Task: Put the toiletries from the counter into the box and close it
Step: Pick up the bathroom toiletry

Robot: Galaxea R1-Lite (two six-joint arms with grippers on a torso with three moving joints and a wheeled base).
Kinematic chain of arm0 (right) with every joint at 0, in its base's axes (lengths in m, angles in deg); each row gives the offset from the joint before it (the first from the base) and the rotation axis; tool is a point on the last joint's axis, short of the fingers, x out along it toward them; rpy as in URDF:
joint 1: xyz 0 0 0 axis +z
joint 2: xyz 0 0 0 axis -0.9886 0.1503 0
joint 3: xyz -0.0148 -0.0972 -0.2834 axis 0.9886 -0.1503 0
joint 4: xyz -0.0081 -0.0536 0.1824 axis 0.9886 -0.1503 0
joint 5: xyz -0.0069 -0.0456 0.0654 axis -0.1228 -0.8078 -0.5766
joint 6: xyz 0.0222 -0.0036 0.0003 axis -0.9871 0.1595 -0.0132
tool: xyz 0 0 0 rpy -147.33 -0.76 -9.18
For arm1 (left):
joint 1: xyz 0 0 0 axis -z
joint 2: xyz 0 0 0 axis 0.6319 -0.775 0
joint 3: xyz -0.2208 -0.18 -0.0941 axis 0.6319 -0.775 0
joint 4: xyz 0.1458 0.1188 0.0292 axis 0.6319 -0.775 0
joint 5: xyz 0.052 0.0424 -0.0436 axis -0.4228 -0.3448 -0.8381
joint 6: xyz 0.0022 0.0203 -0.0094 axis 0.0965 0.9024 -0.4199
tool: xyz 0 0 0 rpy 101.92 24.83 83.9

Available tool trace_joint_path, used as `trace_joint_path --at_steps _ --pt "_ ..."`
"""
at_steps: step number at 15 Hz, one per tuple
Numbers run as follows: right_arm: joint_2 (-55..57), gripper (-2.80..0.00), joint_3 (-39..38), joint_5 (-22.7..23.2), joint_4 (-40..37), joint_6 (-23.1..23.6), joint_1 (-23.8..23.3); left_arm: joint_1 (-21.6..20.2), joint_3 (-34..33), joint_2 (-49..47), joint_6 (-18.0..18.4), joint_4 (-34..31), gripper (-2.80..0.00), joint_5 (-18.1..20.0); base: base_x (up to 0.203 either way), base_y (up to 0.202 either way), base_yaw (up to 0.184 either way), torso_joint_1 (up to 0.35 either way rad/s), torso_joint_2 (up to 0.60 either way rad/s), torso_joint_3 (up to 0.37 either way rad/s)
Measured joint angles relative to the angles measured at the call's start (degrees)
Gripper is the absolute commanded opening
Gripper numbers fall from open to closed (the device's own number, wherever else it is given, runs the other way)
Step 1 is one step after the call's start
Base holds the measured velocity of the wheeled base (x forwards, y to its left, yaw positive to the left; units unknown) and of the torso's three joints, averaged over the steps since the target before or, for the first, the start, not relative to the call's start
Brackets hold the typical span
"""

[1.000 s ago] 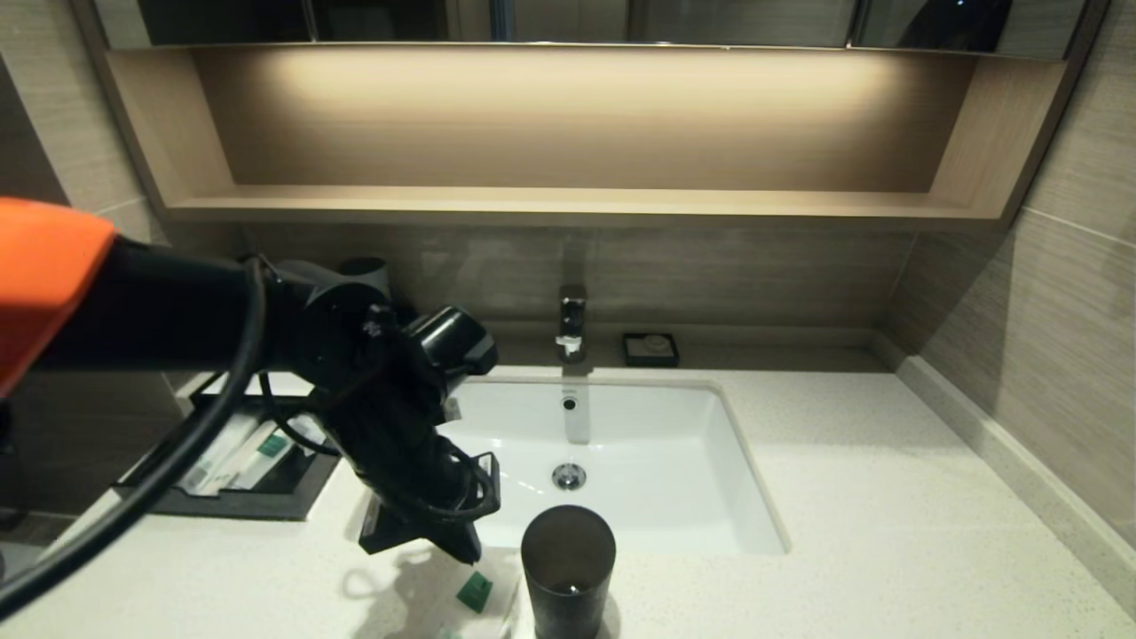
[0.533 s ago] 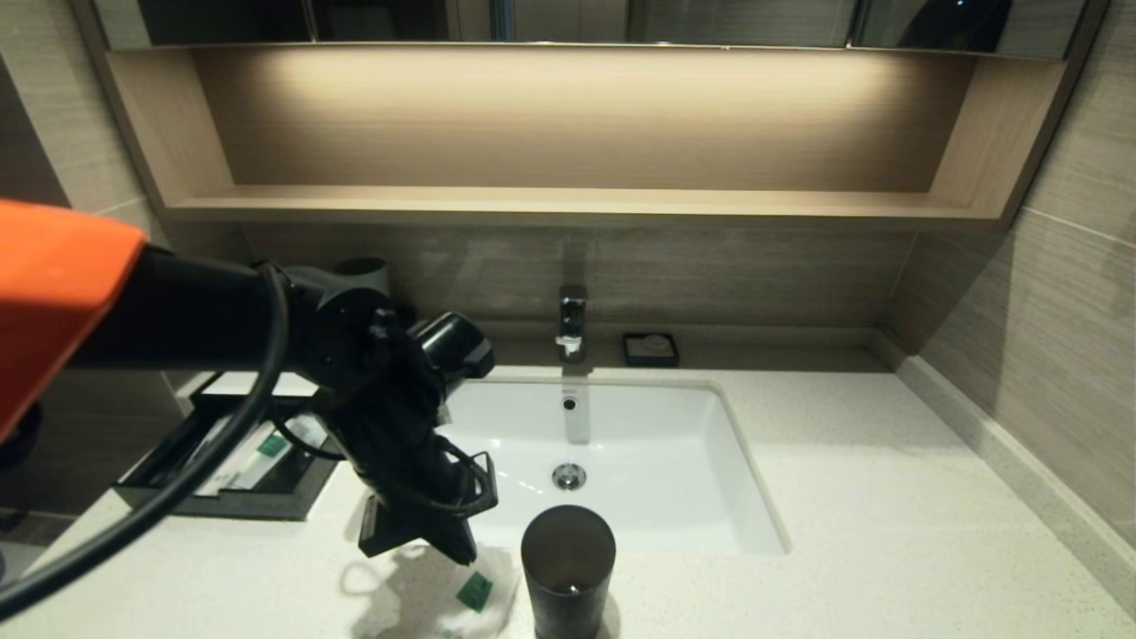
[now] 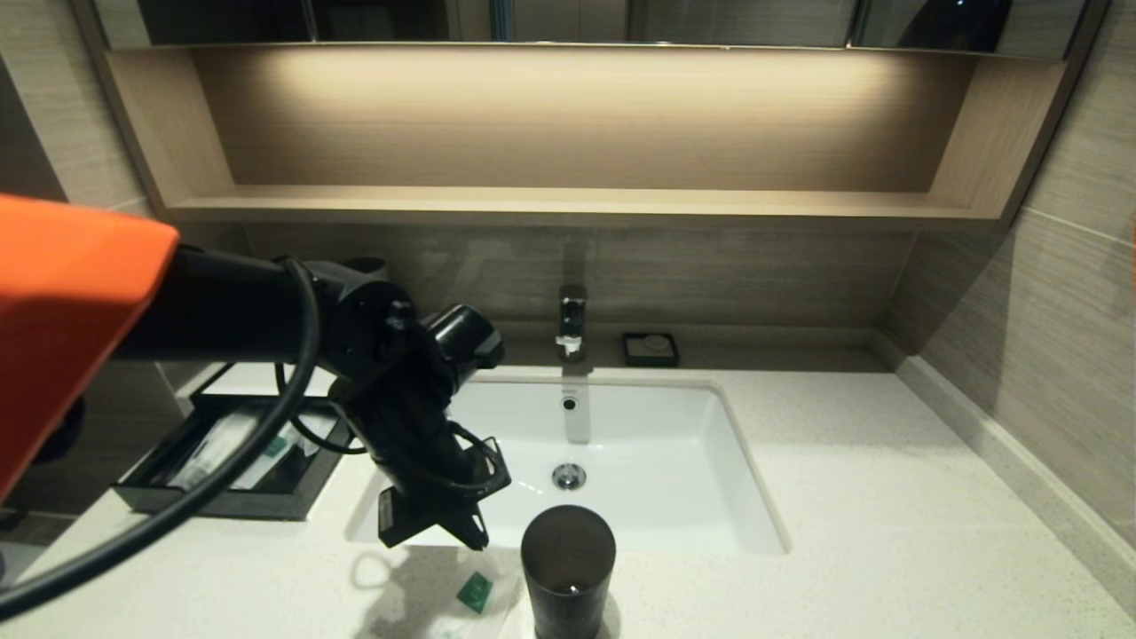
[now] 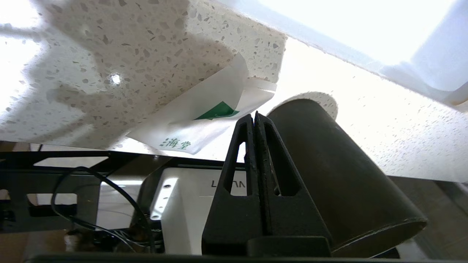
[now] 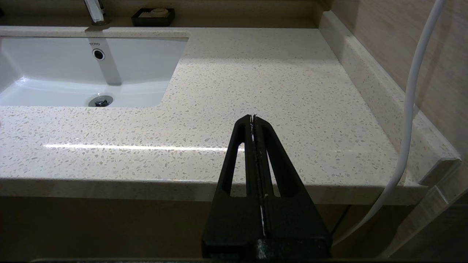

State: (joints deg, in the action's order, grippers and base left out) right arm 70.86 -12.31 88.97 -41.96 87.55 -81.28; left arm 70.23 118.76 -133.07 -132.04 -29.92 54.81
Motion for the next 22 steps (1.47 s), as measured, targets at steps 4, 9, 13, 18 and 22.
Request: trace_joint_path --at_steps 4,9,13,18,22 --pt "0.0 -2.8 0.0 0.0 0.0 0.0 0.0 0.0 0.5 -1.1 -2.6 0.0 -2.8 0.2 0.0 0.0 0.0 0.0 0.0 0.0" --pt "0.0 -2.8 0.0 0.0 0.0 0.0 0.0 0.0 0.6 -1.5 -1.2 -0.4 -2.8 -0.2 0.0 0.0 0.0 0.0 0.0 0.0" --pt "0.0 -2.8 0.0 0.0 0.0 0.0 0.0 0.0 0.0 -1.1 3.7 -3.0 -2.8 -0.2 0.0 0.0 0.0 0.0 0.0 0.0" --pt "0.0 -2.8 0.0 0.0 0.0 0.0 0.0 0.4 -1.1 -0.6 9.1 -4.0 0.0 -0.1 0.0 0.0 0.0 0.0 0.0 0.0" --pt "0.0 -2.8 0.0 0.0 0.0 0.0 0.0 0.7 -1.5 -0.5 9.8 -3.9 0.0 -0.2 0.0 0.0 0.0 0.0 0.0 0.0"
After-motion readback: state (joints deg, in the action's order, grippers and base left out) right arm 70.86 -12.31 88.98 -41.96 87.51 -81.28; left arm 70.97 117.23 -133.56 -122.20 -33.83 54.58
